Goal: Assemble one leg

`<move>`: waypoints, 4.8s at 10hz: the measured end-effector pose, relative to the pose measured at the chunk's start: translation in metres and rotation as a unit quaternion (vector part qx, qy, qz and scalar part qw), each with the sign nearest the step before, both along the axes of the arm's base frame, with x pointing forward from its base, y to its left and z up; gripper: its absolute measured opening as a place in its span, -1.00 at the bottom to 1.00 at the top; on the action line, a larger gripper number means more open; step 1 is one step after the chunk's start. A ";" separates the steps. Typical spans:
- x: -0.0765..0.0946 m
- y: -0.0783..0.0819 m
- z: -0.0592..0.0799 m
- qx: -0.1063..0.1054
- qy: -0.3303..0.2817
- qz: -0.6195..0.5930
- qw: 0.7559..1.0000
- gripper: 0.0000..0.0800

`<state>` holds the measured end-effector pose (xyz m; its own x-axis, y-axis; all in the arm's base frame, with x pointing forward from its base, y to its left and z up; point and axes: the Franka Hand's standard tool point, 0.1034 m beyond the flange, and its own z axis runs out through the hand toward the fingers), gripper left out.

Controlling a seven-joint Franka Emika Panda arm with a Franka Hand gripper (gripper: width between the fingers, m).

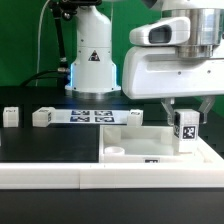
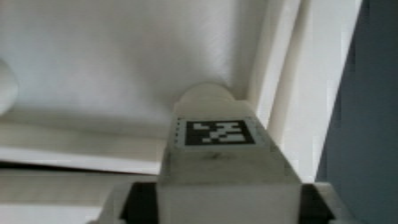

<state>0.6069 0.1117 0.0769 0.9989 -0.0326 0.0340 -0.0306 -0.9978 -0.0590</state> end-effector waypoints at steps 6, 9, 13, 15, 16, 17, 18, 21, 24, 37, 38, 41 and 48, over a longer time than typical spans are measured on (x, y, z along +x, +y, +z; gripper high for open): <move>-0.002 0.004 -0.004 0.028 0.029 -0.344 0.938 -0.27; -0.002 0.002 -0.004 0.035 0.040 -0.473 0.879 -0.27; -0.002 0.003 -0.004 0.040 0.047 -0.530 0.846 -0.27; -0.002 0.003 -0.004 0.039 0.043 -0.480 0.875 0.53; -0.002 0.004 -0.004 0.039 0.042 -0.460 0.886 0.53; -0.002 0.004 -0.004 0.037 0.038 -0.416 0.908 0.60; -0.002 0.005 -0.003 0.036 0.032 -0.353 0.934 0.62; -0.002 0.007 -0.003 0.025 0.021 -0.182 0.983 0.62; -0.002 0.009 -0.002 0.007 0.012 -0.052 0.999 0.62; 0.000 0.004 -0.002 0.028 0.019 -0.185 0.982 -0.27; 0.000 0.003 -0.002 0.029 0.022 -0.240 0.970 -0.27; 0.000 0.004 -0.002 0.034 0.031 -0.389 0.920 -0.27; 0.002 0.005 -0.003 0.050 0.050 -0.627 0.776 -0.27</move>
Offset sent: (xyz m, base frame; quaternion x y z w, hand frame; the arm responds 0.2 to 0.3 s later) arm -0.0056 0.0000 -0.0031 0.0094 -0.0024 0.3015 0.9534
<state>0.6086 0.1167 0.0743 0.1783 -0.9782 -0.1061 -0.9827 -0.1717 -0.0690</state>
